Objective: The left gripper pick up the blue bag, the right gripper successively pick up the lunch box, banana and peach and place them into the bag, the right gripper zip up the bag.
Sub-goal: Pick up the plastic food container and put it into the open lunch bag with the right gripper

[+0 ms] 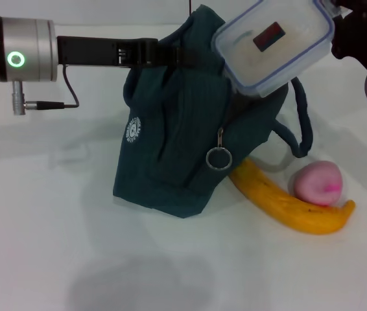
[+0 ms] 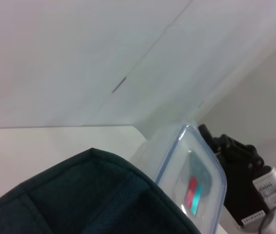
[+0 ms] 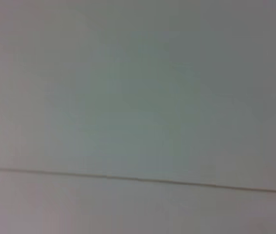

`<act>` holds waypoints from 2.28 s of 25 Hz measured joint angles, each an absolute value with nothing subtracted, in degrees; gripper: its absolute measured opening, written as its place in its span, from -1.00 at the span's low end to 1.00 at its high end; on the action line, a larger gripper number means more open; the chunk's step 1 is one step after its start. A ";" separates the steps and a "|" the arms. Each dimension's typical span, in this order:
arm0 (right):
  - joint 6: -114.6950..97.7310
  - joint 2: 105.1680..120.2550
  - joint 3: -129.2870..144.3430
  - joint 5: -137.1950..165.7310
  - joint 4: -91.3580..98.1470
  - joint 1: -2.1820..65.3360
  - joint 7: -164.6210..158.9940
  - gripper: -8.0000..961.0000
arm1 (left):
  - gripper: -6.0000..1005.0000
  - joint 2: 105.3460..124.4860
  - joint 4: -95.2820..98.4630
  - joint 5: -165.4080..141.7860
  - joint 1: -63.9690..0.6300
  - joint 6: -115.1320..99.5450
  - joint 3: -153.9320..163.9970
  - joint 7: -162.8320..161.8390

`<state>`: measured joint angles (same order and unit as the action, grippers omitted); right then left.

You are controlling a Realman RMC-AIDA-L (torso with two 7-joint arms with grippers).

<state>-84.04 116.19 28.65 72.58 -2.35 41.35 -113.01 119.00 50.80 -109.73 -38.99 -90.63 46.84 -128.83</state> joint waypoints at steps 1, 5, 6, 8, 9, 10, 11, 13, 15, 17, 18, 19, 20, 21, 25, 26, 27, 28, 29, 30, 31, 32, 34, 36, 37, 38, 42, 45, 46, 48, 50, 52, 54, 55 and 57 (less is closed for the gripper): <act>-83.72 116.19 29.26 72.63 -2.17 41.61 -112.45 -0.78 | -0.88 119.01 50.80 -109.73 -39.01 -90.31 46.84 -128.79; -82.10 116.20 32.04 73.20 -2.05 43.37 -111.04 -0.78 | -0.88 119.23 50.80 -109.70 -39.08 -88.94 46.84 -128.26; -81.44 116.20 33.30 73.36 -2.05 44.07 -110.96 -0.78 | -0.88 119.25 50.78 -109.54 -39.07 -88.72 46.84 -128.17; -80.41 116.19 35.18 73.44 -2.10 45.05 -110.82 -0.78 | -0.88 119.25 50.50 -109.25 -39.12 -88.46 46.84 -128.12; -79.99 116.19 35.91 73.45 -2.17 45.53 -110.41 -0.77 | -0.88 119.21 50.23 -109.04 -39.24 -88.35 46.84 -128.08; -79.69 116.20 36.31 73.46 -2.22 45.83 -109.90 -0.77 | -0.88 119.17 49.84 -108.85 -39.43 -88.29 46.86 -128.05; -79.57 116.19 36.42 73.46 -2.24 46.03 -109.15 -0.77 | -0.88 119.08 49.46 -108.67 -39.62 -88.29 46.91 -128.02; -79.79 116.20 36.27 73.36 -2.23 46.14 -108.20 -0.76 | -0.88 118.90 48.65 -108.30 -40.07 -88.29 47.07 -127.99; -80.21 116.19 36.02 73.02 -1.68 46.25 -107.63 -0.75 | -0.88 118.80 48.20 -108.19 -40.23 -88.32 47.06 -127.98; -79.76 116.18 36.24 73.03 -1.33 46.53 -107.21 -0.74 | -0.88 118.78 48.13 -108.19 -40.23 -88.37 47.00 -127.98; -79.06 116.18 36.64 73.28 -1.27 46.71 -106.99 -0.74 | -0.88 118.78 48.12 -108.19 -40.25 -88.42 46.95 -127.97; -78.23 116.19 37.28 73.58 -1.22 46.93 -106.74 -0.74 | -0.88 118.78 48.11 -108.19 -40.32 -88.46 46.95 -127.97; -77.41 116.19 38.21 73.77 -1.08 47.12 -106.42 -0.73 | -0.88 118.78 48.11 -108.19 -40.35 -88.47 46.95 -127.97; -76.76 116.19 39.01 73.94 -1.04 47.24 -106.15 -0.73 | -0.88 118.80 48.10 -108.19 -40.44 -88.51 47.02 -127.97; -74.76 116.19 40.79 73.96 -1.23 47.87 -105.32 -0.72 | -0.88 119.15 48.07 -108.19 -40.67 -88.77 47.44 -127.97; -74.27 116.19 40.74 73.96 -1.46 48.08 -105.06 -0.71 | -0.88 119.21 48.07 -108.17 -40.71 -88.83 47.64 -127.97; -73.91 116.20 40.75 73.96 -1.74 48.40 -104.83 -0.71 | -0.88 119.23 48.07 -108.02 -40.76 -88.85 48.01 -127.97; -73.67 116.20 40.78 73.96 -1.94 48.67 -104.69 -0.70 | -0.88 119.25 48.07 -107.73 -40.78 -88.86 48.47 -127.97; -73.45 116.19 40.87 73.96 -2.15 48.99 -104.56 -0.70 | -0.88 119.25 48.07 -107.29 -40.82 -88.86 49.09 -127.97; -73.32 116.19 40.92 73.96 -2.18 49.32 -104.46 -0.70 | -0.88 119.25 48.07 -106.87 -40.86 -88.86 49.59 -127.97; -73.32 116.20 41.02 73.97 -2.19 49.56 -104.40 -0.69 | -0.88 119.24 48.07 -106.42 -40.93 -88.86 50.07 -127.99; -73.38 116.19 41.16 74.02 -2.22 49.95 -104.35 -0.69 | -0.88 119.22 48.07 -106.06 -41.00 -88.86 50.44 -128.01; -73.90 116.19 41.42 74.90 -2.26 51.32 -104.33 -0.68 | -0.88 119.14 48.08 -105.41 -41.19 -88.89 50.95 -128.10; -73.60 116.18 41.52 76.43 -2.40 52.86 -104.32 -0.68 | -0.88 119.10 48.14 -105.24 -41.35 -88.93 51.07 -128.17; -72.94 116.20 41.54 77.46 -2.54 53.54 -104.32 -0.67 | -0.88 119.06 48.14 -105.24 -41.50 -88.94 51.07 -128.17; -71.93 116.20 41.55 78.61 -2.75 54.10 -104.32 -0.67 | -0.88 119.04 48.12 -105.24 -41.65 -88.95 51.07 -128.16; -69.56 116.20 41.61 81.03 -3.25 54.44 -104.32 -0.65 | -0.88 119.02 47.98 -105.24 -41.88 -88.95 51.01 -128.01; -68.92 116.19 41.76 81.77 -3.25 54.07 -104.32 -0.64 | -0.88 118.86 47.98 -105.24 -41.59 -88.95 50.67 -127.99; -68.75 116.19 41.88 81.94 -3.17 53.96 -104.32 -0.64 | -0.88 118.81 47.98 -105.24 -41.53 -88.95 50.63 -127.99; -68.30 116.19 42.14 82.03 -3.07 53.89 -104.32 -0.63 | -0.88 118.72 47.98 -105.24 -41.46 -88.95 50.57 -127.97; -68.04 116.19 42.28 82.05 -3.00 53.62 -104.27 -0.63 | -0.88 118.68 47.98 -105.24 -41.52 -88.95 50.56 -127.97; -67.98 116.19 42.28 82.05 -2.94 53.30 -103.69 -0.62 | -0.88 118.68 47.98 -105.24 -41.67 -88.95 50.59 -127.97; -68.01 116.19 42.22 82.06 -2.91 53.17 -102.66 -0.61 | -0.88 118.68 47.99 -105.25 -41.76 -88.93 50.59 -127.97; -68.17 116.19 42.14 82.06 -2.90 53.08 -101.80 -0.61 | -0.88 118.66 47.98 -105.25 -41.77 -88.90 50.57 -127.96; -68.45 116.19 42.08 82.07 -2.75 52.83 -100.86 -0.60 | -0.88 118.56 47.99 -105.25 -41.79 -88.72 50.56 -127.96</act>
<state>-68.45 116.19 42.08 82.07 -2.75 52.83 -100.86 118.56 47.99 -105.25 -41.79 -88.72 50.56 -127.96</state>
